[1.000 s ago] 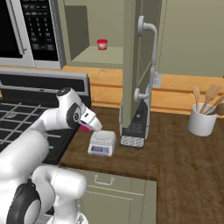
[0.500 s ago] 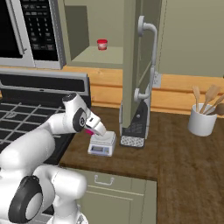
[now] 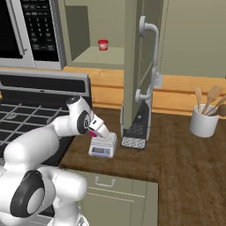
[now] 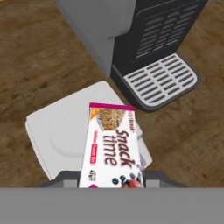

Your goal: Pick the bar and place it on the digital scale for weighing, and close the cabinet.

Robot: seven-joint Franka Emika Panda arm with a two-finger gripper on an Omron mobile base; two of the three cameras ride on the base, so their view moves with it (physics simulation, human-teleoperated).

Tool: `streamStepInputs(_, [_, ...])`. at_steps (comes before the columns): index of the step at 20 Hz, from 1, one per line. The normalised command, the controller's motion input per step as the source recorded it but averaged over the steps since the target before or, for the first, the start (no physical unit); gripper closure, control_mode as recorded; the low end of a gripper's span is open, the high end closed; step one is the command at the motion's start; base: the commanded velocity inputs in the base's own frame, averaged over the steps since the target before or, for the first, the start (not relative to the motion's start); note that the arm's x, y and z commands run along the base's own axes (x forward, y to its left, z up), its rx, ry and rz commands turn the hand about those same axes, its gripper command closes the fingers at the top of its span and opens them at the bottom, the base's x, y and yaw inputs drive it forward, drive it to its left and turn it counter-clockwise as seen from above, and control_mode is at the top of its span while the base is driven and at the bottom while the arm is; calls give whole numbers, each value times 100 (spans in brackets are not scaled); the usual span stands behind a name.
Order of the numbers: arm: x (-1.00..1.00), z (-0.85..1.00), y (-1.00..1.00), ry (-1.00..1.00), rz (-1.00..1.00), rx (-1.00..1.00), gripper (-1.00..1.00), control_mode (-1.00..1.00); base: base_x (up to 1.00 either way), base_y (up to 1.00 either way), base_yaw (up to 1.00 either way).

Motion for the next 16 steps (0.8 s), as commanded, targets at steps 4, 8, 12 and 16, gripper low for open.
streamStepInputs(4, [1,-22,0,0,0,0,100,-100,0,0,0])
streamStepInputs(8, [1,-17,0,0,0,0,100,-100,0,0,0])
streamStepInputs(12, [5,-16,0,0,0,0,100,-100,0,0,0])
streamStepInputs(16, [21,-14,0,-1,0,0,100,-100,0,0,0])
